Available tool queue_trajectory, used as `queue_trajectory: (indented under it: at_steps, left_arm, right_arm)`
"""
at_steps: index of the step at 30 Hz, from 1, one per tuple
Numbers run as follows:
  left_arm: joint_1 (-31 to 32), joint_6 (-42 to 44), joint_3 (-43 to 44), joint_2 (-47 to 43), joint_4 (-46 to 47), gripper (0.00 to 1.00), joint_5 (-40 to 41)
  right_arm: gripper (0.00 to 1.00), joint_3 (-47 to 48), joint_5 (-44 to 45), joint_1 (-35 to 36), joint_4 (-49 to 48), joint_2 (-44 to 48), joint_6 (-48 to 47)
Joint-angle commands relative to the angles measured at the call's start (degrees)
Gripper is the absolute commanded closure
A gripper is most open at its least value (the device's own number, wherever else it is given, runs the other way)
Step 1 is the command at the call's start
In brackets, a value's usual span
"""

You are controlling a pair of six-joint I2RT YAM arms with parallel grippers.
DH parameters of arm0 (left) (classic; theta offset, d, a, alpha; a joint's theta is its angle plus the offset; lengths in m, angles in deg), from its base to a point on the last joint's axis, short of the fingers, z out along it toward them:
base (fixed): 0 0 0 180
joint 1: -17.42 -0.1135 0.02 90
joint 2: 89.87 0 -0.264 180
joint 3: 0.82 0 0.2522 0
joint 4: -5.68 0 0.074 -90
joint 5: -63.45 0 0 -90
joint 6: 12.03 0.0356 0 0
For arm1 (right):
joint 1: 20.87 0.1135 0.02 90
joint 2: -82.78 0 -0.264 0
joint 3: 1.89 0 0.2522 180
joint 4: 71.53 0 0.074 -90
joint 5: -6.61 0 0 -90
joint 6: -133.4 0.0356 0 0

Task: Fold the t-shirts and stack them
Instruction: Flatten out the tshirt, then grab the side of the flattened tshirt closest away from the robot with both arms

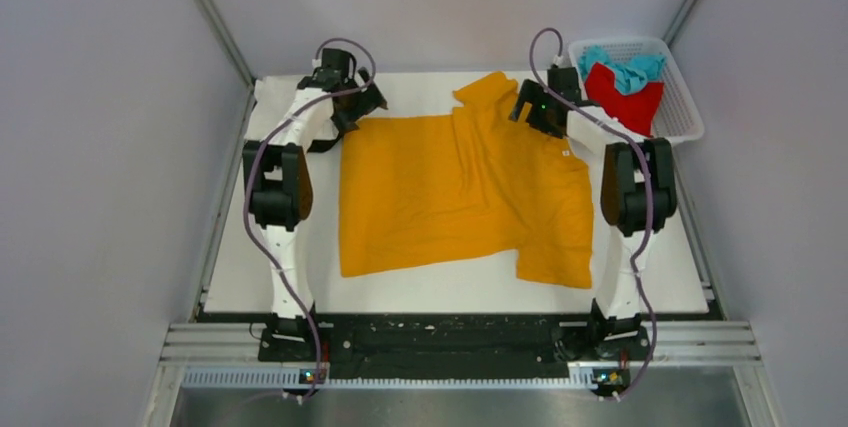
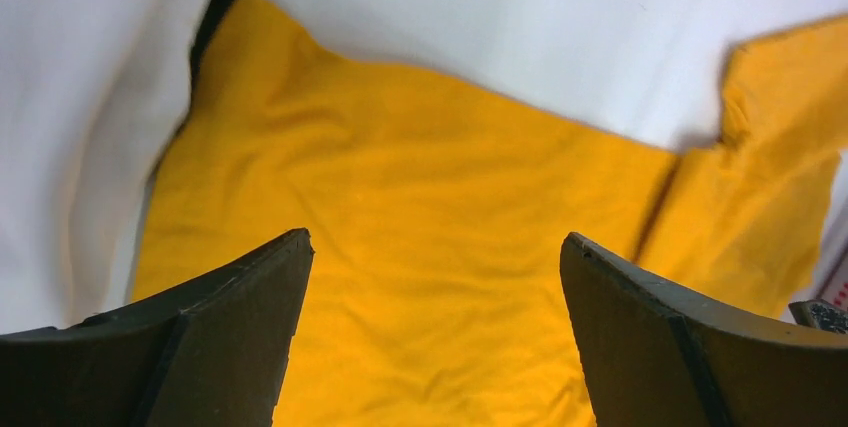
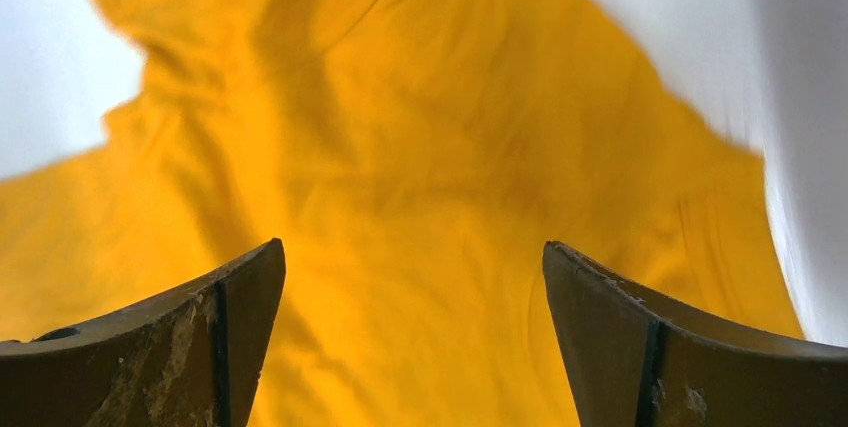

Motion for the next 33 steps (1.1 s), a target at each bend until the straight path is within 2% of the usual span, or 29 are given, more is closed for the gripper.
queue_trajectory:
  at_steps: [1,4,6,9,14,17,20,24,28,33]
  left_arm:
    - [5.1,4.3,-4.8,-18.0,-3.5,0.01,3.4]
    - [8.0,3.1,-19.4,-30.7,-4.6,0.01,10.6]
    - [10.0,0.3,-33.9,-40.2,-4.3,0.01,13.6]
    - [13.3,-4.9,-52.0,-55.1,-4.4,0.01,17.4]
    - [16.6,-14.8,-71.6,-76.8,-13.0,0.01,21.6]
    - [16.6,-18.8,-78.3,-85.8,-18.1,0.03,21.5]
    - [17.0,-20.3,-83.6,-89.1,-14.5,0.14,16.4]
    - [17.0,-21.9,-86.1,-85.9,-10.8,0.24,16.6]
    - [17.0,-20.8,-86.5,-80.2,-5.6,0.47,15.3]
    - [17.1,-21.2,-85.8,-74.5,-2.8,0.54,17.5]
  right_arm:
    - [0.01,-8.8,7.4,4.4,1.6,20.6,-2.1]
    - [0.01,-24.1,7.0,4.4,-2.4,34.0,0.6]
    - [0.01,-37.1,6.9,4.3,-3.6,43.7,2.6]
    - [0.01,-49.5,7.5,4.2,1.1,58.4,5.4]
    - [0.01,-57.2,8.8,4.6,19.2,76.1,9.0]
    - [0.01,-58.3,13.0,4.7,26.9,82.5,10.6]
    - [0.01,-58.5,14.1,4.7,27.4,85.0,13.8]
    - [0.01,-58.9,15.7,4.7,25.3,84.8,16.6]
    - [0.01,-59.6,17.8,4.7,25.7,82.4,16.4]
    - [0.01,-61.2,16.5,4.7,24.5,81.1,17.3]
